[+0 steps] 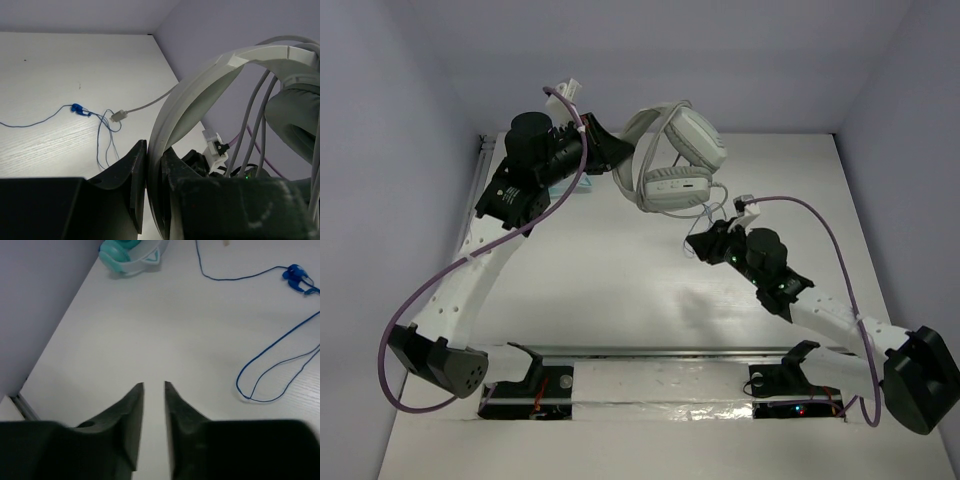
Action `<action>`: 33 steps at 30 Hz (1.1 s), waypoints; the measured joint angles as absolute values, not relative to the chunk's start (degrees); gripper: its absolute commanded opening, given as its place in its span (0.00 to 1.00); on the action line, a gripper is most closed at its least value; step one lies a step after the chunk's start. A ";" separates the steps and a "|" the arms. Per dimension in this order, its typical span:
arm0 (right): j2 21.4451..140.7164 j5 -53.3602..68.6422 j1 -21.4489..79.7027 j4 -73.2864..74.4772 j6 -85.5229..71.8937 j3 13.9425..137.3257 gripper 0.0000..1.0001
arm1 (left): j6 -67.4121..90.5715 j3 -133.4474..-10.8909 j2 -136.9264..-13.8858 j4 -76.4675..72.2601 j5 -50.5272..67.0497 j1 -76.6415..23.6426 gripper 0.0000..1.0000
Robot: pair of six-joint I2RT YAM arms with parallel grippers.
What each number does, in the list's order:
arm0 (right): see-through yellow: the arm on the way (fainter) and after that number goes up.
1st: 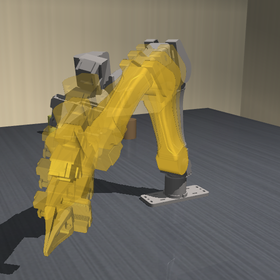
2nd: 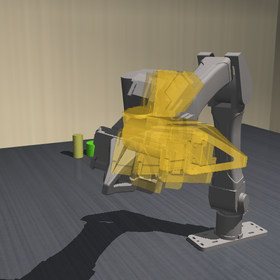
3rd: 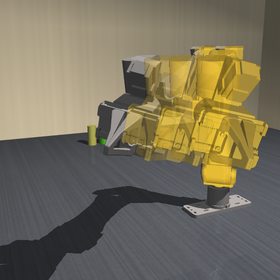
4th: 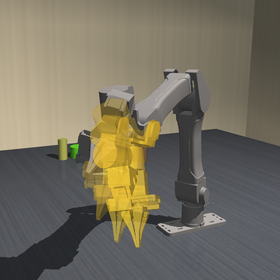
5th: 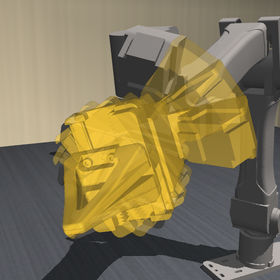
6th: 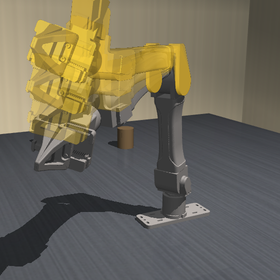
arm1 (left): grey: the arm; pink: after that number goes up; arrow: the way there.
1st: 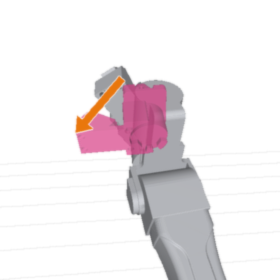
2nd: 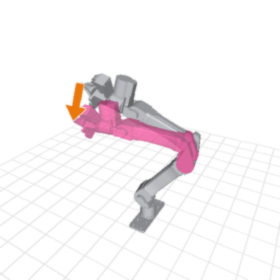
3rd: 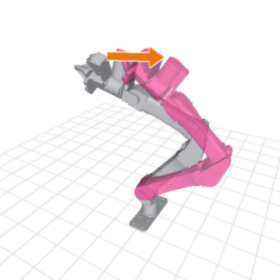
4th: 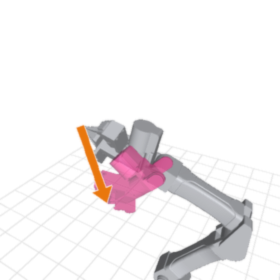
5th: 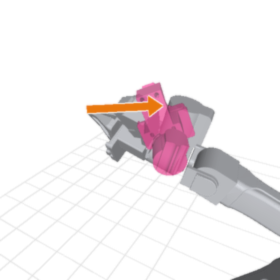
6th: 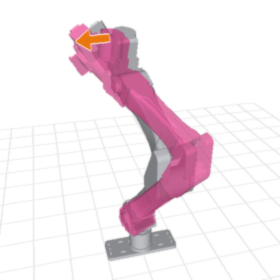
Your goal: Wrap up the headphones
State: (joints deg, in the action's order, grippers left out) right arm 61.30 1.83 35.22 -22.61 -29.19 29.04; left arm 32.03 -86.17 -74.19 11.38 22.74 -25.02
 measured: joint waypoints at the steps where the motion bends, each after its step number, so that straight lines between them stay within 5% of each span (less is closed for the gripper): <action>1: 60.62 0.75 35.22 -21.96 -29.04 29.04 0.43 | 32.01 -86.17 -74.19 11.40 22.52 -25.02 0.00; 2: 59.92 -0.49 35.22 -21.39 -28.62 29.06 0.53 | 32.01 -86.17 -74.19 11.40 22.37 -25.02 0.00; 8: 60.49 -5.96 35.22 -18.50 -25.58 32.51 0.63 | 31.88 -86.17 -74.19 11.40 22.09 -25.02 0.00; 19: 76.34 -4.67 35.22 -25.26 -20.08 41.28 0.63 | 31.33 -85.01 -74.08 12.01 23.11 -25.02 0.00; 29: 82.67 -6.15 35.22 -30.48 -15.38 46.85 0.46 | 30.81 -84.60 -73.32 13.58 23.59 -25.02 0.00; 33: 83.07 -7.22 35.22 -31.59 -15.00 46.85 0.52 | 30.79 -84.60 -72.64 13.56 23.94 -25.02 0.00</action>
State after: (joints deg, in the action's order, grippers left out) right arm 83.07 -7.22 35.22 -31.59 -15.00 46.85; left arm 30.79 -84.60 -72.64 13.56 23.94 -25.02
